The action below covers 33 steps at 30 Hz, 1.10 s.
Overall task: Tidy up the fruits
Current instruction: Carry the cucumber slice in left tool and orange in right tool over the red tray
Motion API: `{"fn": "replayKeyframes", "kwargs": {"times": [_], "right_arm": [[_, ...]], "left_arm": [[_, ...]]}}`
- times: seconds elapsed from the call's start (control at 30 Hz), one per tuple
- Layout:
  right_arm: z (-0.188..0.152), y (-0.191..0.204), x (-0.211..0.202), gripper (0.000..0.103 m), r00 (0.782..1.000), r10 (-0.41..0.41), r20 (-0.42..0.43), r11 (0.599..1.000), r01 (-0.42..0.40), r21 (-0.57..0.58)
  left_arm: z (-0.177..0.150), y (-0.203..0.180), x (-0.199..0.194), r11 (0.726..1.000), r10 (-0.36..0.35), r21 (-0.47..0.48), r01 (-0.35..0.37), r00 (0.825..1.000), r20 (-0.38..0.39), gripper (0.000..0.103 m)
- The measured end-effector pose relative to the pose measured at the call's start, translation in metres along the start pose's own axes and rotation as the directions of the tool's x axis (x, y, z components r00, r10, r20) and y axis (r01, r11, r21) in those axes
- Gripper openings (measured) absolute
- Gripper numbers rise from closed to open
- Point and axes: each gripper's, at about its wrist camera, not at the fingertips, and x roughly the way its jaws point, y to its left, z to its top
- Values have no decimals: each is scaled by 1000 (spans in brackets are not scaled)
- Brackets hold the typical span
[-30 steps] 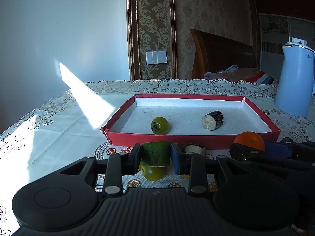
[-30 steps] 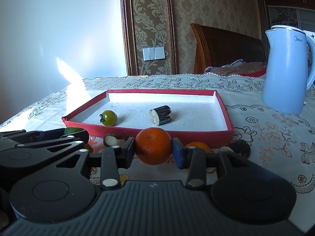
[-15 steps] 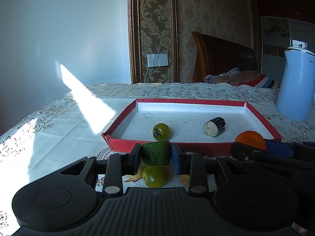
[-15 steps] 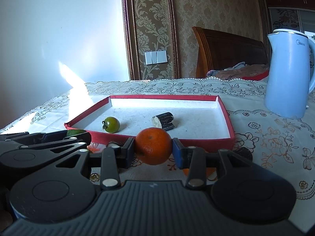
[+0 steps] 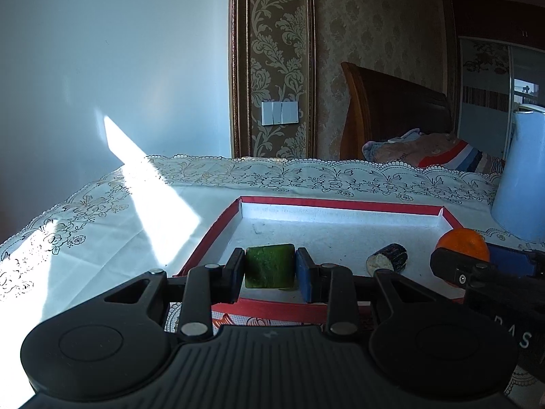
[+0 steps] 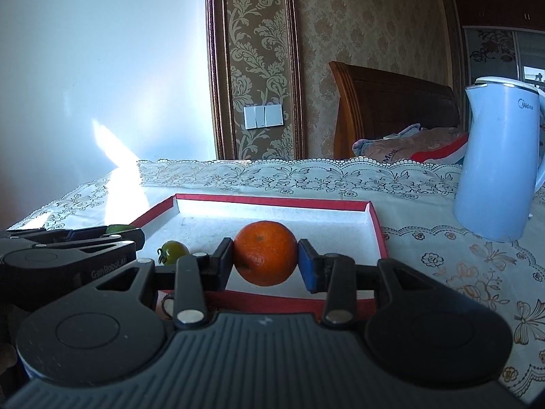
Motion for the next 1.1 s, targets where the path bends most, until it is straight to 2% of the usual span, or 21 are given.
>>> {"fn": "replayKeyframes", "kwargs": {"times": [0.37,0.53,1.1], "right_arm": [[-5,-11,38,38,995,-4,-96,1000,6,23],[-8,-13,47,39,992,7,-128,1000,-3,27],[-8,-22,54,39,991,-22,-129,998,30,56]], "left_arm": [[0,-20,47,999,-18,26,21,996,-82,31],[0,-22,50,999,-20,36,22,998,-64,31],[-6,-29,48,994,-22,104,24,999,-26,31]]}}
